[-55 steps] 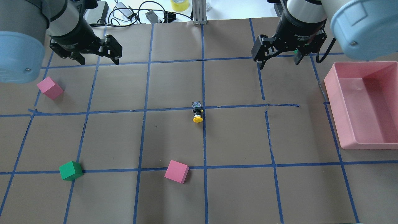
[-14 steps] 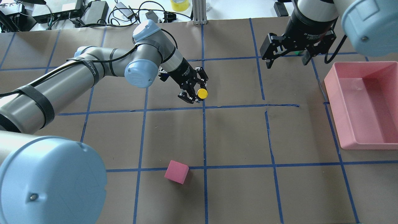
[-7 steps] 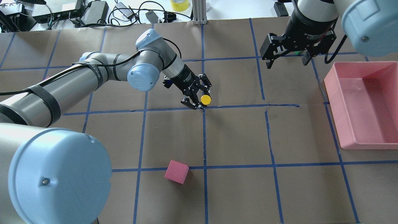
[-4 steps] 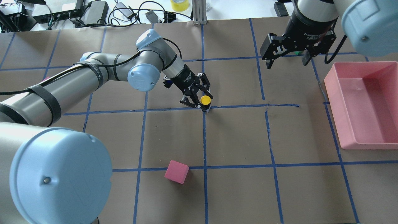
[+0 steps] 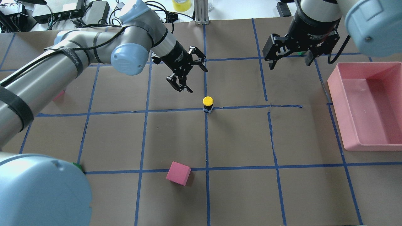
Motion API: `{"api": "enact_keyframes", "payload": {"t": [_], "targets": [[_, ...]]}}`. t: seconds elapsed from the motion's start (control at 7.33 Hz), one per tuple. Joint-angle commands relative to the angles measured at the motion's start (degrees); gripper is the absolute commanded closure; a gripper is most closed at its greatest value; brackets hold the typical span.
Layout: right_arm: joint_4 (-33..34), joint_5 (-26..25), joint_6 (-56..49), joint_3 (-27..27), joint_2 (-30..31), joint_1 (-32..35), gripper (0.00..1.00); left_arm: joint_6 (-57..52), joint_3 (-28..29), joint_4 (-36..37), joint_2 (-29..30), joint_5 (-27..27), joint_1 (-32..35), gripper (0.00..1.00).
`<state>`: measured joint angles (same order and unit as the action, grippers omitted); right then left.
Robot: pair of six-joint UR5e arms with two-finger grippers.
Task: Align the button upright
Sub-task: 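Set the switch down yellow cap up and open the left gripper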
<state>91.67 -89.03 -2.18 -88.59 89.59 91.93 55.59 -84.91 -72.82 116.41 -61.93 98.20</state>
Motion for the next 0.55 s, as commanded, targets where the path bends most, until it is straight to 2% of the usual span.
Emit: {"api": "enact_keyframes", "payload": {"t": [0.0, 0.14, 0.27, 0.41], "targets": [[0.0, 0.0, 0.2, 0.0, 0.1, 0.0, 0.0, -4.5, 3.6, -9.4, -8.9, -8.7, -1.5, 0.0], [0.0, 0.0, 0.2, 0.0, 0.1, 0.0, 0.0, -13.7, 3.5, -12.1, -12.6, -11.3, -2.2, 0.0], [0.2, -0.1, 0.2, 0.0, 0.1, 0.0, 0.0, -20.3, 3.1, -14.6, -16.5, -18.5, -2.1, 0.0], [0.2, 0.0, 0.4, 0.0, 0.1, 0.1, 0.0, -28.8, 2.9, -16.1, -20.2, -21.5, -2.1, 0.0]]}}
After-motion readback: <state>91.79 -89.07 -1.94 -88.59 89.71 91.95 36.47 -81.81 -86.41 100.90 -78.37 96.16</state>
